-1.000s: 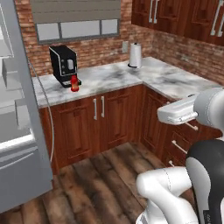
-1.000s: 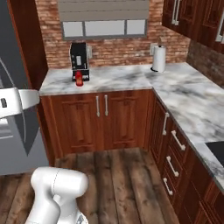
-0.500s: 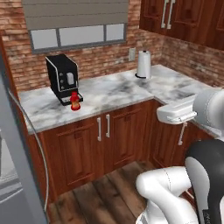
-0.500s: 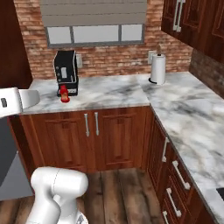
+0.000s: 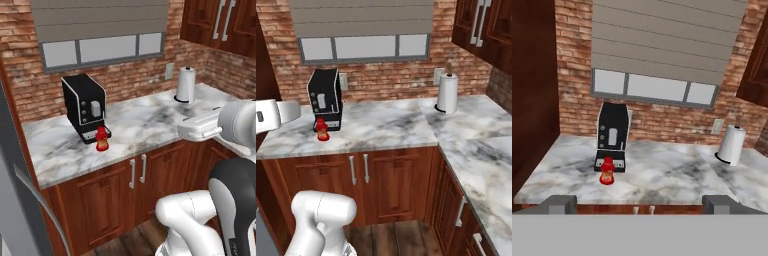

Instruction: Place the condiment bottle and ketchup from the counter to the top shelf of the fridge. If the existing items in the fridge are on the top shelf, move them to other shelves.

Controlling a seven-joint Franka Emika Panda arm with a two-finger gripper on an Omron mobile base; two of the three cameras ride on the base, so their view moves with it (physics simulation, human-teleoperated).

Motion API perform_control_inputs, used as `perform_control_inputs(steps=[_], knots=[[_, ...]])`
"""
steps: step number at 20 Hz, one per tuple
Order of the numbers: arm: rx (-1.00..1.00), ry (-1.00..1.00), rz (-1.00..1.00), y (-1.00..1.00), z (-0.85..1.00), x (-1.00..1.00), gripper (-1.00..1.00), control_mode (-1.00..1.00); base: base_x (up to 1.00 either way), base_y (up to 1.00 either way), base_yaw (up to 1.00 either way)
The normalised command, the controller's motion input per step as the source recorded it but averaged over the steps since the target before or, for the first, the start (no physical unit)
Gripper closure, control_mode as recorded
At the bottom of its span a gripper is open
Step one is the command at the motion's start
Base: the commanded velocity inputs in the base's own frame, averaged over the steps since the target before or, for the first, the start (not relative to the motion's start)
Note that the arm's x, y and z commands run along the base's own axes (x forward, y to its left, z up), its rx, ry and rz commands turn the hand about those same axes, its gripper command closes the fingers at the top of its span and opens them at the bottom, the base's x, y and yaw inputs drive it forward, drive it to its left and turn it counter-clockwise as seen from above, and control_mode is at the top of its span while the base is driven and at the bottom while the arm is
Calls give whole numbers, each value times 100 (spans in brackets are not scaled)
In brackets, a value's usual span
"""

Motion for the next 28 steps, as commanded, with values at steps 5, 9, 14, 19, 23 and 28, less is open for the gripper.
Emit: perform_control_inputs(steps=[5,9,14,19,23,28], knots=[[0,0,0,0,0,0,-100,100,23,0,10],[0,0,0,0,0,0,-100,100,29,0,12],[0,0,0,0,0,0,-100,100,65,0,7],[0,0,0,0,0,0,-100,100,58,0,7],[0,0,0,0,0,0,-100,100,2,0,7],[-3,17,0,0,-31,0,-100,-100,0,0,0]])
